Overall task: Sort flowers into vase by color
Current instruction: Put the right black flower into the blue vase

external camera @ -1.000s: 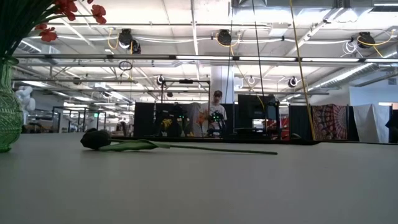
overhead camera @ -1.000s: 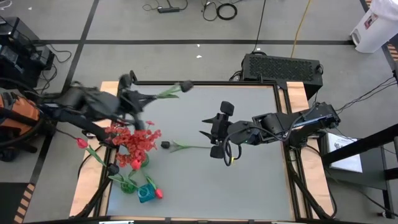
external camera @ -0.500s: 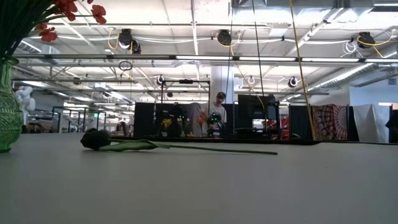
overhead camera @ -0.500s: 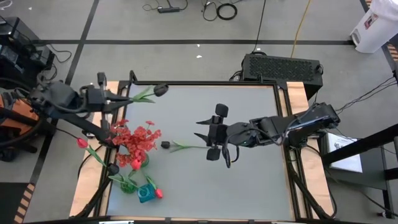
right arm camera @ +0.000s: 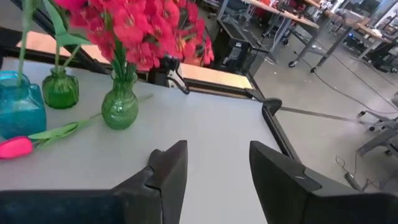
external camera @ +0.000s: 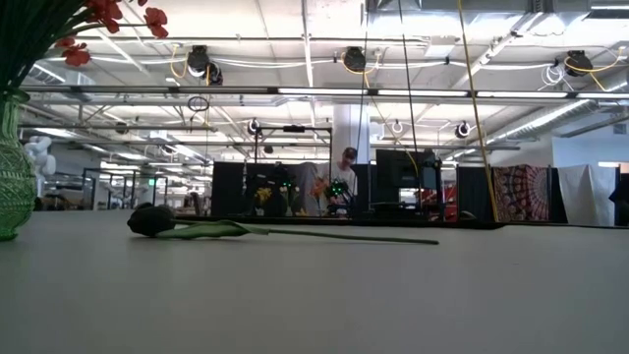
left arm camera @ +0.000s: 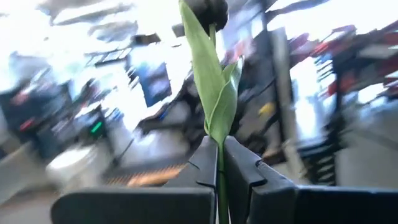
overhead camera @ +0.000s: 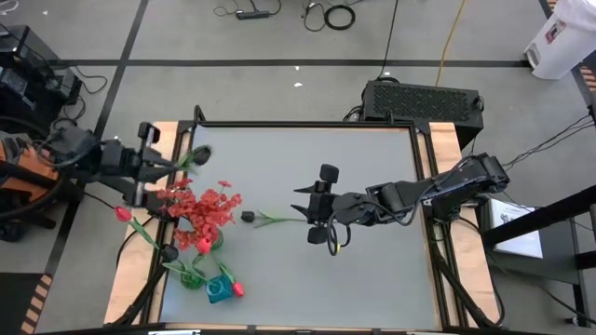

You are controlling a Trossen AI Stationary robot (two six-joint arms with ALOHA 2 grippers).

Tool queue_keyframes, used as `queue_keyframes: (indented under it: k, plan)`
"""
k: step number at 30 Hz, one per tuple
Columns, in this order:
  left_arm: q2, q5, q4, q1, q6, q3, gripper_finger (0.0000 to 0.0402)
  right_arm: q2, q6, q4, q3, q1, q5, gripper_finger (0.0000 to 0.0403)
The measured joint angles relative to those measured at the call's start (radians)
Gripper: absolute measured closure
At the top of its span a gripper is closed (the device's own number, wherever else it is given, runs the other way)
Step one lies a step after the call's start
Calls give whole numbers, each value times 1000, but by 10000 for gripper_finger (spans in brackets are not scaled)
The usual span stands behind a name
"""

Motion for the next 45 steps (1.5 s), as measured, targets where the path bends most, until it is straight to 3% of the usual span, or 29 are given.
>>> queue_keyframes:
  k: [5,9,14,20,27,35,45]
  plan:
    - [-61,203,199,0,15,-86,391,1,20,13,-40,-10,1,238]
    - [-70,296,324,0,-11,-152,391,1,48,61,-75,-20,0,238]
    - [-51,305,465,0,-10,-231,391,1,-16,240,-120,-21,-6,238]
    - [2,306,644,0,-3,-261,391,1,-66,333,-126,-23,-50,238]
    - [58,343,723,0,-11,-245,391,1,-72,343,-126,-23,-86,238]
    - [147,383,863,0,-135,-246,391,1,-68,325,-126,-24,-86,238]
    - [220,445,922,-2,-240,-246,391,1,-42,274,-127,-24,-86,238]
